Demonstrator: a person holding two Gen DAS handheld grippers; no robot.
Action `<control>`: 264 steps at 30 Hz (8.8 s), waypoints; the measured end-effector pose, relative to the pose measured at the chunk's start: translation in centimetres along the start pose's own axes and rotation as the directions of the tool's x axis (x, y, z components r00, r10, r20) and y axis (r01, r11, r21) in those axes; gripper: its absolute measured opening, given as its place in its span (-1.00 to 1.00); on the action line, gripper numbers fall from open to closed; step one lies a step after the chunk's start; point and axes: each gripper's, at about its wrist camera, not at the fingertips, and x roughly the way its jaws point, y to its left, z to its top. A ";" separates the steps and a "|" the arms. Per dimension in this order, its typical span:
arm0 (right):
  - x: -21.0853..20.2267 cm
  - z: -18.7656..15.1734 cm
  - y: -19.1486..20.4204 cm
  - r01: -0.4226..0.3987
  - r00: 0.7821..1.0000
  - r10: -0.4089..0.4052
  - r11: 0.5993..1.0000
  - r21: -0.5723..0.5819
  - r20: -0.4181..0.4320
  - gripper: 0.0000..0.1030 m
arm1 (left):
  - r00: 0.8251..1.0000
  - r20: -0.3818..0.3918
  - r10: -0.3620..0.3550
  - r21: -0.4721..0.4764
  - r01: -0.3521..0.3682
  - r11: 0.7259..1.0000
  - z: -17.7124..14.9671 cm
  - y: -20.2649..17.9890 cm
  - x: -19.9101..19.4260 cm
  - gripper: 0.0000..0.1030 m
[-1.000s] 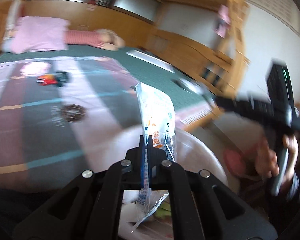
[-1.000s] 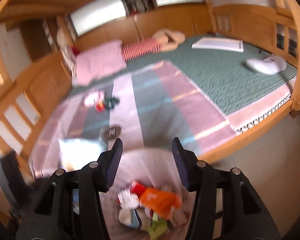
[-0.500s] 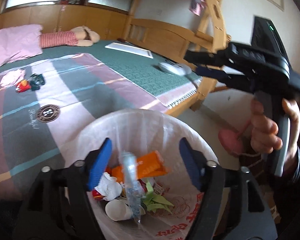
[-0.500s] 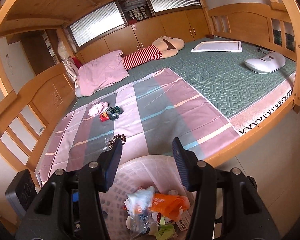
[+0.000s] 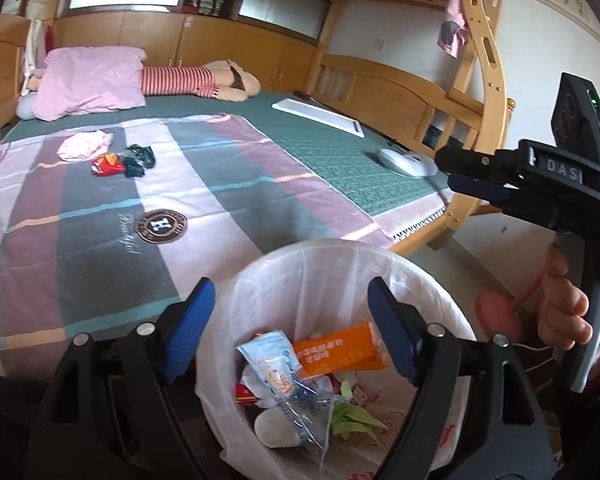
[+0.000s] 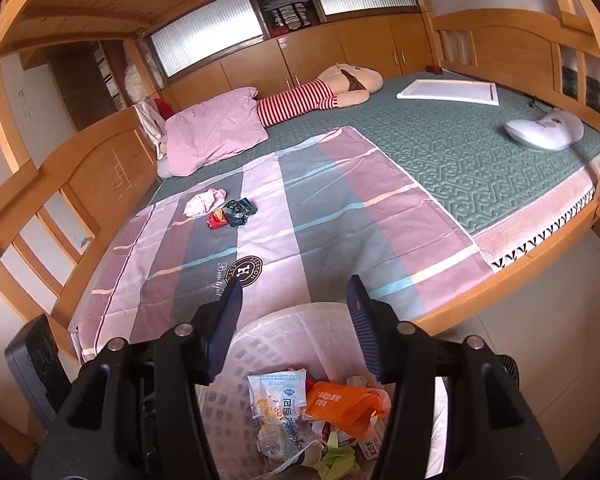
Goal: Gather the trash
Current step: 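Carry the clear bag and tissue to the wastebasket and open both grippers over it, then grasp the pink printed plastic bag with the left gripper while the right gripper grasps the red snack packet, then carry the pink bag and red packet to the wastebasket and release both, then reach the right gripper to the dark green packet and close on it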
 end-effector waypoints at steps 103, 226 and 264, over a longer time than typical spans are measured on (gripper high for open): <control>53.3 9.3 23.2 0.079 0.860 -0.288 0.891 -0.448 -0.421 -0.01 | 0.831 -0.312 0.460 -0.690 -0.531 0.492 4.0 32.5 6.3 0.92; 1.7 0.2 -2.3 0.087 0.996 -0.084 0.987 0.133 -0.031 0.03 | 0.972 -0.196 0.131 0.175 -0.097 0.980 -2.1 -3.9 2.4 0.79; 46.9 9.1 18.0 0.009 0.925 -0.056 0.992 -0.125 -0.375 -0.26 | 0.846 -0.307 0.436 -0.561 -0.531 0.635 1.3 26.9 3.4 0.91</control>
